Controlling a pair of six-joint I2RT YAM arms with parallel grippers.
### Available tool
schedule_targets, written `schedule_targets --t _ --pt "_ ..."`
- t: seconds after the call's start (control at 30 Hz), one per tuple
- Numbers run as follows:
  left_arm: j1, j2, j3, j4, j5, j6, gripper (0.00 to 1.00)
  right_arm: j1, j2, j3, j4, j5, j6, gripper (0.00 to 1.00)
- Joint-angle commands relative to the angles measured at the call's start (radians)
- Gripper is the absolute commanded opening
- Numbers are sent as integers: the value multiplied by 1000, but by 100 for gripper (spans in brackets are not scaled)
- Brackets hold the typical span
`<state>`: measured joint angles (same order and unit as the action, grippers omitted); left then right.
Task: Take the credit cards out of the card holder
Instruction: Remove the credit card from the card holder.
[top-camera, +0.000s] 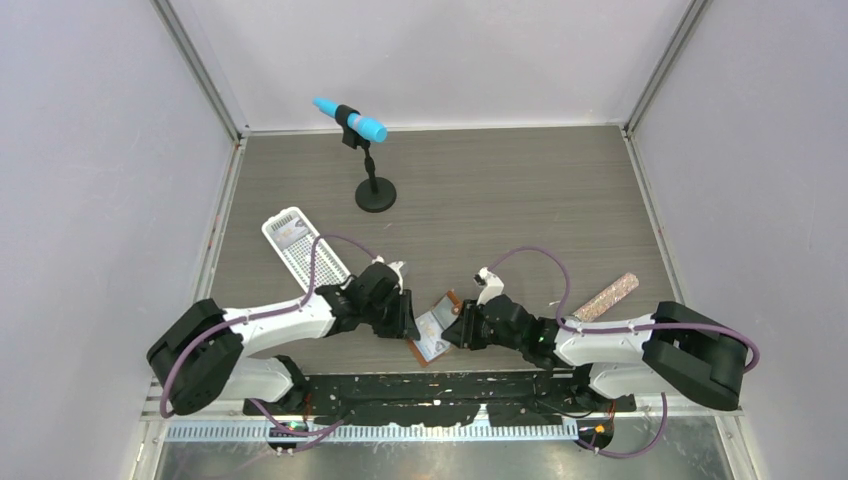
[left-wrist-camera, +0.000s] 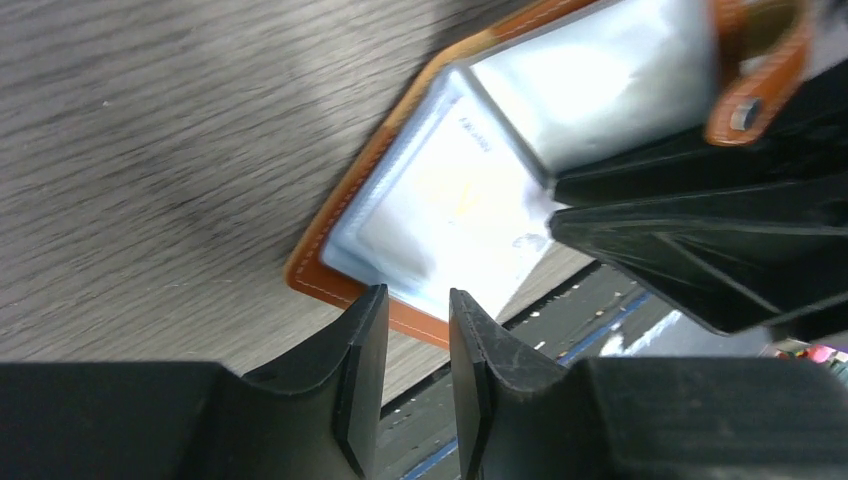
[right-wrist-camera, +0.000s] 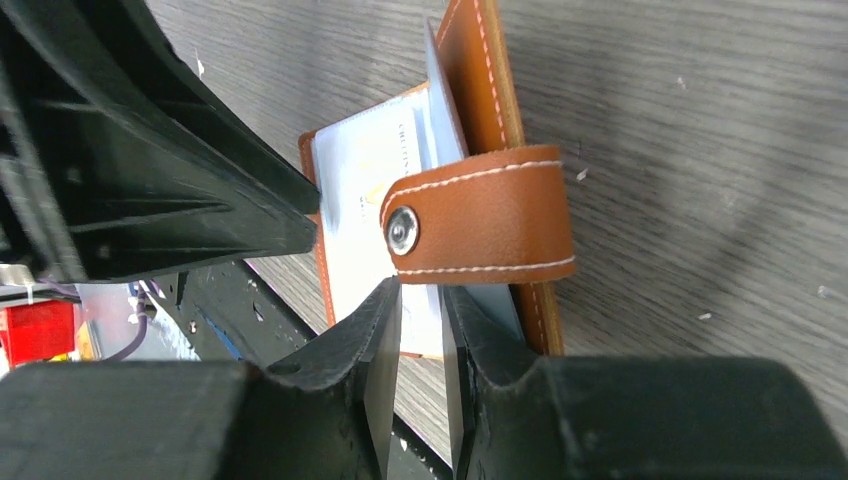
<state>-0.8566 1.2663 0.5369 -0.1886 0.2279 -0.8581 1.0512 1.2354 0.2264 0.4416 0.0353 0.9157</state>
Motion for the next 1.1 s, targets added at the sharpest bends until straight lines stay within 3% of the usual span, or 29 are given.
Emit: schedule_targets --t 0.0,0.47,1.07 --pt "-4 54 -16 64 -32 -4 31 -32 -32 45 -47 2 -40 28" --pt "-4 142 73 -84 -219 102 26 -123 4 -24 46 -152 -59 27" --pt "-4 172 78 -49 -208 106 26 -156 72 -69 235 -209 6 19"
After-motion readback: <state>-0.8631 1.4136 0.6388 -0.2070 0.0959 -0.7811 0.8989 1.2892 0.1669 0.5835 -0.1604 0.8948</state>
